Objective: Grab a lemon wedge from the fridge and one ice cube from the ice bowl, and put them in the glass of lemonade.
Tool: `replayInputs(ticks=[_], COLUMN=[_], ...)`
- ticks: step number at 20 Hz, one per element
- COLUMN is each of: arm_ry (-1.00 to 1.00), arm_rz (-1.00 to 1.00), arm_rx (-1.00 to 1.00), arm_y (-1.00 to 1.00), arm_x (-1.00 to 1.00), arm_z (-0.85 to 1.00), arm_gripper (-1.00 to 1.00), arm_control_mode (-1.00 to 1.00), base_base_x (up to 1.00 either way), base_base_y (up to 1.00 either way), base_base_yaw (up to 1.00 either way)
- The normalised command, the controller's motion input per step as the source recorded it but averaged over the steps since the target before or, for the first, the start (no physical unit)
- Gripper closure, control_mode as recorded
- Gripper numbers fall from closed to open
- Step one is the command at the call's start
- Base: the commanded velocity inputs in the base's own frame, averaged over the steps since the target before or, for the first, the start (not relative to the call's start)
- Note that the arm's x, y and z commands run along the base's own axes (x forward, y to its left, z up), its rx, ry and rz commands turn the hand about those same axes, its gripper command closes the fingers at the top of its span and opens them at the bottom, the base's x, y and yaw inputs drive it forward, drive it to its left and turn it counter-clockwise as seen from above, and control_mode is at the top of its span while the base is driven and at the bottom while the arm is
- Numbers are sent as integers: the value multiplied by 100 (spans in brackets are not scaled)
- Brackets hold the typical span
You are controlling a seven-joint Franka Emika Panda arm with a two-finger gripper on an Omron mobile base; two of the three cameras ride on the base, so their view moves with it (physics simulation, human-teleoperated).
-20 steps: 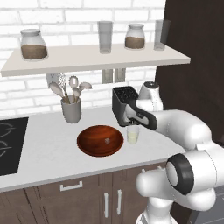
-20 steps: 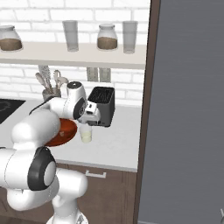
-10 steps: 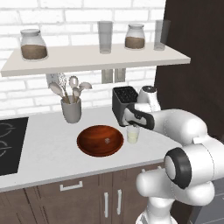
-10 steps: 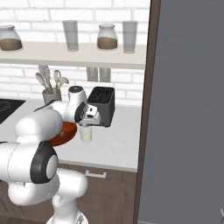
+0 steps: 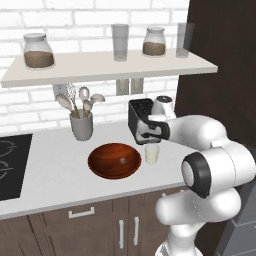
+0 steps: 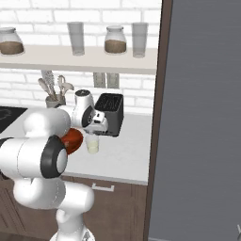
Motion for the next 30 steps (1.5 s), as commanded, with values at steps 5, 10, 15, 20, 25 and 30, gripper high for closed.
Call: replayInputs(ticks=[5, 10, 15, 20, 25, 30], arm_ry=[0, 0, 0, -5, 1, 0], arm_rz=[0, 0, 0, 0, 0, 0], arm_rx=[0, 0, 0, 0, 0, 0], arm_y=[0, 0, 0, 0, 0, 0], arm_x=[1, 0, -20, -20, 2, 18], arm_z=[-16, -11, -8, 2, 0, 0], arm_gripper=[100, 100, 100, 100, 100, 100], arm_control_mode=[-100, -100, -100, -100, -100, -100], base_base_x=[0, 0, 0, 0, 0, 0], base_base_y=[0, 0, 0, 0, 0, 0], base_base_yaw=[0, 0, 0, 0, 0, 0])
